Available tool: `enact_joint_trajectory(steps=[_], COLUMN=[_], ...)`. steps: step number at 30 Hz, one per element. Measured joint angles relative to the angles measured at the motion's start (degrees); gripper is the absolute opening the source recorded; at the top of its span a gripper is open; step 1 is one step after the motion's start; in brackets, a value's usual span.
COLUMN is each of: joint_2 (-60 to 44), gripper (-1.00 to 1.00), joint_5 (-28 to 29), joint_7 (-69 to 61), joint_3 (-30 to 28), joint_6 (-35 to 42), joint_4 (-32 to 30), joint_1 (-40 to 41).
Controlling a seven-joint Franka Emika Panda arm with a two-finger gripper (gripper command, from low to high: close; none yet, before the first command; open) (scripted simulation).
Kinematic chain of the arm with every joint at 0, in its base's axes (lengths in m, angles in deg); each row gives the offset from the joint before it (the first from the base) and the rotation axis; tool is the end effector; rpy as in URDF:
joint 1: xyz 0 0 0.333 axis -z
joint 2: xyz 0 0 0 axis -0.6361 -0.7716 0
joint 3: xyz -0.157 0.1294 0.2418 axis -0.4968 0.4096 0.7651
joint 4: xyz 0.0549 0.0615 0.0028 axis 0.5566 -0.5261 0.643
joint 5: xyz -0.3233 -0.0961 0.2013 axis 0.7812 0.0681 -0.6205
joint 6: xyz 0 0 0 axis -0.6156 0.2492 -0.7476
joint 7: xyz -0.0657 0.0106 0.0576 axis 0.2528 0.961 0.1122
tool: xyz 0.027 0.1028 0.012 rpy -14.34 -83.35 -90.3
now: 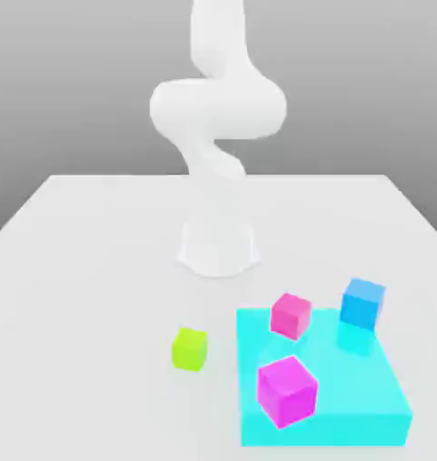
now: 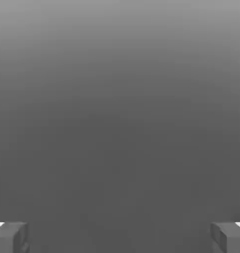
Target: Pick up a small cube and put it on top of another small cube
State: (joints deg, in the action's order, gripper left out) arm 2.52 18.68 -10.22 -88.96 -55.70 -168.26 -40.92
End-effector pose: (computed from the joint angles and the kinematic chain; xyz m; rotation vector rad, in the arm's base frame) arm 0.3710 -0.0081 0.6686 -2.5538 0.9340 -0.9869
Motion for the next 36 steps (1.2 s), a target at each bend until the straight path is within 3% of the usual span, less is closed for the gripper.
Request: enact_joint_trajectory(steps=[17, 28, 36], joint_2=[-21.75, -36.19, -44.03], gripper=[0.00, 0.00, 0.00], joint_5=[7.04, 7.62, 17.49], joint_7=[-39.70, -68.05, -64.02], joint_3=[-14.60, -22.45, -23.45], joint_6=[-18.77, -31.00, -34.34], joint_4=[-21.05, -34.59, -33.98], joint_1=[-8.46, -12.40, -11.00])
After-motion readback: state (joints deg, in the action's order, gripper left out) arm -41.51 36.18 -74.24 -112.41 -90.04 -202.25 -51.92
